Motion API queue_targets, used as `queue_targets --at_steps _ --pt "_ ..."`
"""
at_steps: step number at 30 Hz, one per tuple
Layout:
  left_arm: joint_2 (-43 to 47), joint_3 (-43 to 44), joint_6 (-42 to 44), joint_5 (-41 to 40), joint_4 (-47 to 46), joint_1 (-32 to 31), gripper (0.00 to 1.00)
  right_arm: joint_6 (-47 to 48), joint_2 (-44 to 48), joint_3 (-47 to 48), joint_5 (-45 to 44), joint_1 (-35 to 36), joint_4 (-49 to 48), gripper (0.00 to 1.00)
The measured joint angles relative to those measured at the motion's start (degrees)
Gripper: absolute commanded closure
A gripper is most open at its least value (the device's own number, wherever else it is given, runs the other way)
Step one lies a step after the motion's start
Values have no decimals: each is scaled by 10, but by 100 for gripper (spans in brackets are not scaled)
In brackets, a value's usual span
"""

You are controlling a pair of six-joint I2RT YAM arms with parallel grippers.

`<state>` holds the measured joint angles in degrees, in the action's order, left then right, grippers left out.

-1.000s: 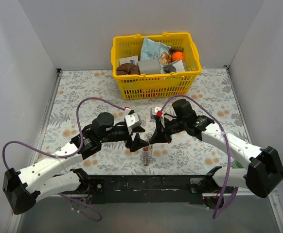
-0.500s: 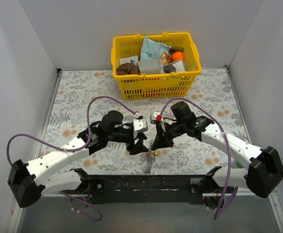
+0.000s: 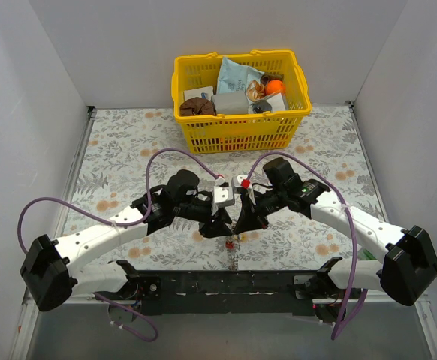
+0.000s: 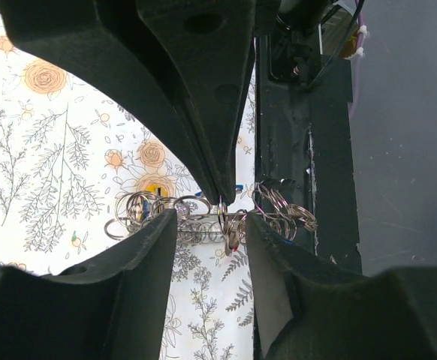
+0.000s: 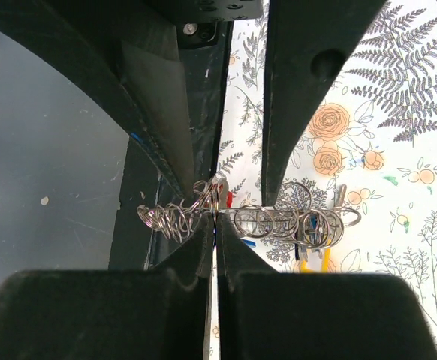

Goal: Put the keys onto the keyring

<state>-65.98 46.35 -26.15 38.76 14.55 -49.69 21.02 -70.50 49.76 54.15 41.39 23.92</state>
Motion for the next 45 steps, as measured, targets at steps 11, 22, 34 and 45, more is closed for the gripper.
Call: queue_targets --at_steps 11,22,34,45 --pt "-11 0 1 11 -6 0 88 0 0 0 0 0 0 99" --pt "-24 3 -2 19 -9 0 100 -2 1 0 -12 0 0 99" --pt "-15 0 -16 -1 -27 1 100 -47 31 -9 -41 1 -28 65" --pt "65 -95 -66 -53 -135 0 100 -120 127 -42 -90 2 -160 37"
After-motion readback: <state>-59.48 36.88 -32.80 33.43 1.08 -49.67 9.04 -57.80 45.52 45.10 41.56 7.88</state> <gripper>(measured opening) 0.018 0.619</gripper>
